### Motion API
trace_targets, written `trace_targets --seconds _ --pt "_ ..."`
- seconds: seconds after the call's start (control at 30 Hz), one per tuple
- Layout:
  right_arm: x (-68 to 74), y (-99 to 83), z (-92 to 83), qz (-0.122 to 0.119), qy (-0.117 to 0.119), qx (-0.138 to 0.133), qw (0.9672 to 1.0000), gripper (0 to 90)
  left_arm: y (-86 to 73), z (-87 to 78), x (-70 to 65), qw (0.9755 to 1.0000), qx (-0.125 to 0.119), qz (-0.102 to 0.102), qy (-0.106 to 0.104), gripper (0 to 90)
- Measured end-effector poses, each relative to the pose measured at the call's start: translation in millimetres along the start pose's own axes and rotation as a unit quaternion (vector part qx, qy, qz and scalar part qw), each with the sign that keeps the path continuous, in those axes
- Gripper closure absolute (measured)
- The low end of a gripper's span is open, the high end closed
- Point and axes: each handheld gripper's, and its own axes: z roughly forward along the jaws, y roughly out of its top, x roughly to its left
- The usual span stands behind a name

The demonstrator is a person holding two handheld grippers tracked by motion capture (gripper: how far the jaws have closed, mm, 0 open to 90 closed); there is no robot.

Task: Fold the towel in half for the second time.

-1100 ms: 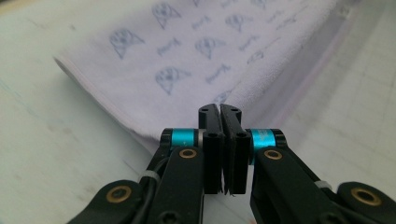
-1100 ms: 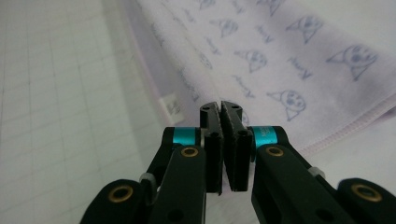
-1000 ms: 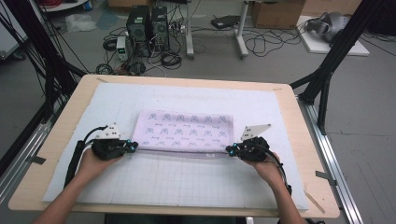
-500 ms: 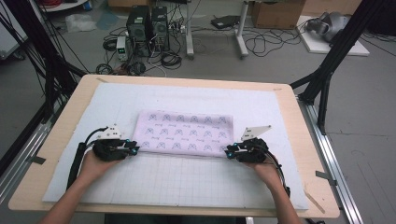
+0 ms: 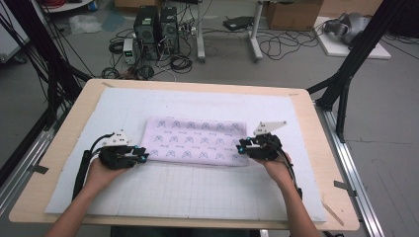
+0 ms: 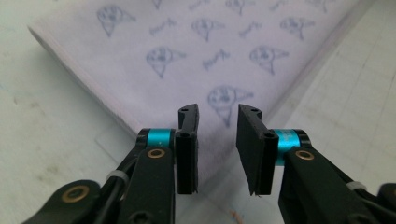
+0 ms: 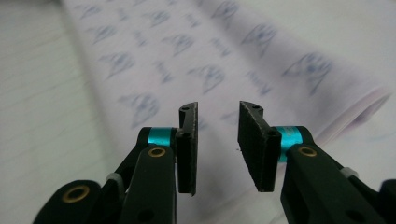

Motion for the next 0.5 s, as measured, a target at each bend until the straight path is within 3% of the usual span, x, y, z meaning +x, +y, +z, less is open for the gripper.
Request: trace_targets --seconds 0.07,0.17,0.27,0.37,0.43,0.5 --pt "-8.8 16.4 8.9 -0.003 -0.013 -0.003 0.9999 72.6 8.9 5.5 3.9 0.9999 -0.003 0.000 0.012 77.3" --pt "-27.7 38.3 30.3 0.019 -0.022 -0.013 0.9995 76.8 16.4 17.0 9.1 0.9997 -0.003 -0.008 0.022 81.7" --pt "-40.4 49.6 54.6 0.030 -0.032 0.003 0.9990 79.0 16.8 28.7 11.4 0.9995 0.015 -0.007 0.028 82.5" --pt "-44.6 48.5 73.7 0.020 -0.041 0.022 0.9987 82.6 14.4 34.6 10.1 0.9992 0.030 -0.005 0.024 82.2" --pt "-48.2 40.7 85.0 0.031 -0.042 0.048 0.9975 82.8 13.3 37.4 9.6 0.9991 0.036 -0.003 0.022 81.6" --pt "-52.1 36.2 85.3 0.051 -0.037 0.033 0.9974 83.8 12.4 38.1 10.1 0.9991 0.036 -0.005 0.020 81.2"
